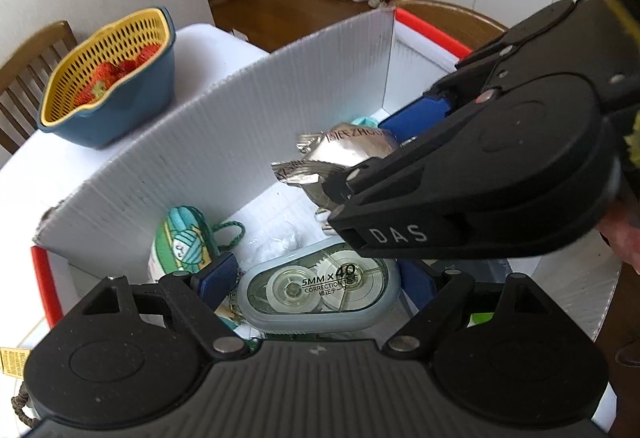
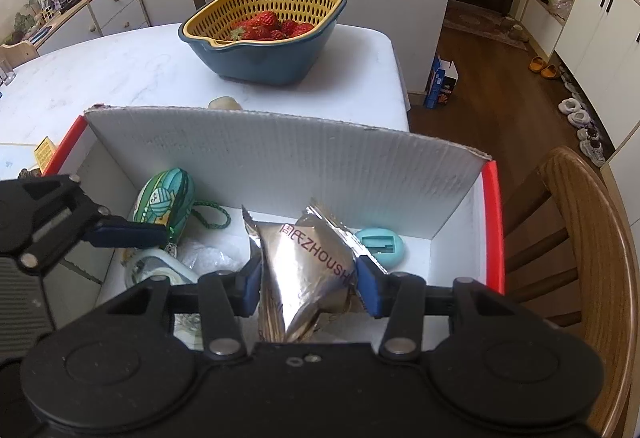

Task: Organize objects
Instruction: 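Carry the correction tape and silver foil bag over the red box, then open both tools to drop the foil bag and correction tape into the box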

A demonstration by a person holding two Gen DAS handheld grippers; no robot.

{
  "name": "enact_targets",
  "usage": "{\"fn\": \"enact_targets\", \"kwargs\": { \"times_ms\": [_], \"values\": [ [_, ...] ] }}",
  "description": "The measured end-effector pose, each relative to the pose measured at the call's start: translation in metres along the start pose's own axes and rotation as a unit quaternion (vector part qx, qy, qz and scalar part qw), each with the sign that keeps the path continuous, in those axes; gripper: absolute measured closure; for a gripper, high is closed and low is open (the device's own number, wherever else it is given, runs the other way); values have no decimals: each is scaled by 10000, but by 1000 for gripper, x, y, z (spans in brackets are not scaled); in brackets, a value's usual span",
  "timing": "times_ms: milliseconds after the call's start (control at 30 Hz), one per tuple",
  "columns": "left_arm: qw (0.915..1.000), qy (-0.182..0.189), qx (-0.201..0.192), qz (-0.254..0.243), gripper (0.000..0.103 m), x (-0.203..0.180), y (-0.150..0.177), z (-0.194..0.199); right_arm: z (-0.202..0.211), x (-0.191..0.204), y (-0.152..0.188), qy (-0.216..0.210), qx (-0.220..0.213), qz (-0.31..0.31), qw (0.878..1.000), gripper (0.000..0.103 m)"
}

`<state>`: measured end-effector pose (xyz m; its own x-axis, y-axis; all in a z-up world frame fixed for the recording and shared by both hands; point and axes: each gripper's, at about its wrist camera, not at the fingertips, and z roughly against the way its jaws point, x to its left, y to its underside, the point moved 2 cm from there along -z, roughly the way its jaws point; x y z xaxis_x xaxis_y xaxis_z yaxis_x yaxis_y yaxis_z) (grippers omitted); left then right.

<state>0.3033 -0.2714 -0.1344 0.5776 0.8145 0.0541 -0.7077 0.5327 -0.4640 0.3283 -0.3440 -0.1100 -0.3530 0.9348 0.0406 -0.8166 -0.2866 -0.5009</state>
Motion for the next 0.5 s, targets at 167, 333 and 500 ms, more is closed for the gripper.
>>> {"fn": "enact_targets", "kwargs": {
  "times_ms": [167, 333, 500],
  "values": [
    [9997, 24, 228, 2, 16, 0, 1, -6, 1, -2, -1, -48, -40, -61, 10000, 54],
    [9988, 168, 457, 74, 16, 1, 3, -12, 6, -3, -1, -88, -109, -107, 9998, 48],
    [9987, 266, 415, 154, 16, 2, 4, -8, 15, -5, 3, -124, -184, -187, 9996, 44]
  ]
}}
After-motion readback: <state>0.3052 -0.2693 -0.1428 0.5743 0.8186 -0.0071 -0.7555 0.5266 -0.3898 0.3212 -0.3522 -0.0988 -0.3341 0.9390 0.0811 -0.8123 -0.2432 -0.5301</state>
